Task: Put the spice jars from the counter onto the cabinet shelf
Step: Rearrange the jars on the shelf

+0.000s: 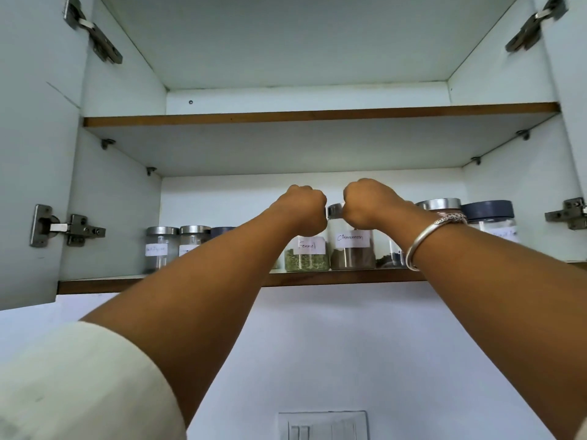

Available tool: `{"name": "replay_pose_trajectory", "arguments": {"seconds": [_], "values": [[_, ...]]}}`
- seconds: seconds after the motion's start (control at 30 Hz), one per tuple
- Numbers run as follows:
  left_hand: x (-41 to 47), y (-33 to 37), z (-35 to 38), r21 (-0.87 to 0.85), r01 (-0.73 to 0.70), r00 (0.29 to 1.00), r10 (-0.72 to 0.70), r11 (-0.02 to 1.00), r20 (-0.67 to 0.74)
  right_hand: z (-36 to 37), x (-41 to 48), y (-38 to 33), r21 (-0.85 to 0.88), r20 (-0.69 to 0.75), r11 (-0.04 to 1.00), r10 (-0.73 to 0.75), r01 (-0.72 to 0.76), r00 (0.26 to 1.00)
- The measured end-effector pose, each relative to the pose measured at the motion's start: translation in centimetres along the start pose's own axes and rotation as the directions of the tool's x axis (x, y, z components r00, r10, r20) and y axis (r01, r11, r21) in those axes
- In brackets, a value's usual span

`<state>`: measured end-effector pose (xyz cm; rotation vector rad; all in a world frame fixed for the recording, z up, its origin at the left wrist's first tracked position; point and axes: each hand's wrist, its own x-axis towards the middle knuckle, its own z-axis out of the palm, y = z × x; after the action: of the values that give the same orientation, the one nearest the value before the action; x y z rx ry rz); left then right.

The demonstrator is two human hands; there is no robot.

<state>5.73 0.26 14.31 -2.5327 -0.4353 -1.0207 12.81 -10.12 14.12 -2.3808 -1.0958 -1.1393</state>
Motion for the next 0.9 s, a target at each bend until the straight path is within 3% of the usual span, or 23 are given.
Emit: {"name": "replay_pose_trajectory", "arguments": {"seconds": [0.13,0.33,0.9], "values": [[0.6,0.0,-0.8,0.0,0.044,0.998,-0.044,0.999,-0.04,-0.5,0.0,0.6,-0.033,0.04,0.998,-0.054,0.056,0.998],[1.3,-1.1,-0.7,-0.179,0.098,0.994,-0.106,0.979,-0.038,0.3,1.3,1.3,-0.024,0.056,0.997,-0.073,0.075,0.996],[7.1,-5.6,6.7,-0.049,0.072,0.993,-0.067,0.996,0.102,6.4,8.3,0.1,-0.075,0.16,0.996,-0.045,0.058,0.986]]}}
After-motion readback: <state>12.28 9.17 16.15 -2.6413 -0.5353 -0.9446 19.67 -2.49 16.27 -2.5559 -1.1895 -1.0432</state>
